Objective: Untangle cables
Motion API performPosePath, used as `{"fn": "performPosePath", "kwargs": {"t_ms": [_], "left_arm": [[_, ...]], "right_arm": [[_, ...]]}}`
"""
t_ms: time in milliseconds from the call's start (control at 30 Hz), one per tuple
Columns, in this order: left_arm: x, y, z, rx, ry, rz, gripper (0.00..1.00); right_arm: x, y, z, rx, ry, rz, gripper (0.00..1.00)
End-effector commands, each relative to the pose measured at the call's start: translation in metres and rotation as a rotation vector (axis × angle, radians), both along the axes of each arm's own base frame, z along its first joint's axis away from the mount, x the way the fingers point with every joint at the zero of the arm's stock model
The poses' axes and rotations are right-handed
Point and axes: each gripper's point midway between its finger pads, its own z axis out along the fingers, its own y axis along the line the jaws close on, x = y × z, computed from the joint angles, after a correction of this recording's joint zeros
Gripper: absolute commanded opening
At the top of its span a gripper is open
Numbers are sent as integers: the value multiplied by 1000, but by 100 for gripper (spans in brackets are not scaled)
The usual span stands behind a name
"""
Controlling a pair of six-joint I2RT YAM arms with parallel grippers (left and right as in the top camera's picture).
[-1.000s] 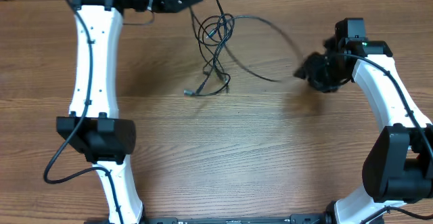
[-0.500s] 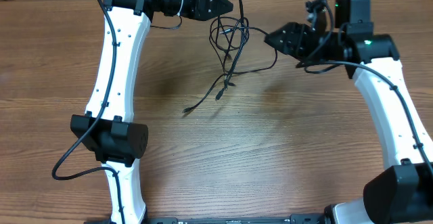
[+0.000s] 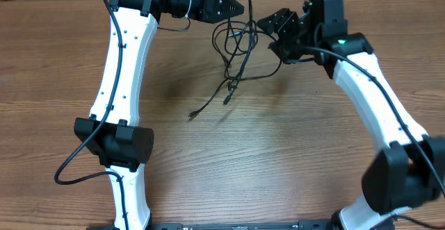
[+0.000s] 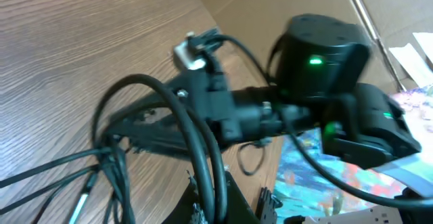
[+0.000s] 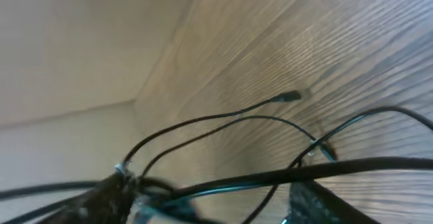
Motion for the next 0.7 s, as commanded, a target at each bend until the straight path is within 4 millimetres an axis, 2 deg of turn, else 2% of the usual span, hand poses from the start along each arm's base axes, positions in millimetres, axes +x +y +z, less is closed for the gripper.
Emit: {"fn": "performPosePath", "kwargs": {"t_ms": [0,100,167,200,233,267,333,367,400,533,567,667], "left_arm": [[-11,0,23,3,-85,-9,4],[-12,0,22,5,-83,-10,4],[-12,0,22,5,-79,-11,4],[-12,-1,22,5,-79,-12,4],[-12,-1,22,5,-79,-12,4],[-12,-1,22,5,-79,-12,4],[-12,0,22,5,-80,-11,4],[-11,0,22,6,-82,-9,4],[-10,2,22,6,-89,-7,4],[9,28,18,47,-113,76,4],[15,38,16,62,-116,106,4],[25,60,16,66,-114,155,4]], "right_arm": [[4,9,-13,98,113,-51,82],[12,11,-20,117,125,-73,84],[22,12,-23,131,99,-81,79],[26,13,-25,140,93,-86,73],[29,13,-28,144,90,-86,63],[31,14,-33,142,94,-84,43],[29,12,-47,107,106,-63,12],[26,8,-56,69,111,-38,4],[22,2,-65,25,122,-26,4],[0,-50,-103,-223,211,-35,4],[-10,-73,-114,-302,261,-51,4],[-31,-124,-129,-456,350,-61,4]]}}
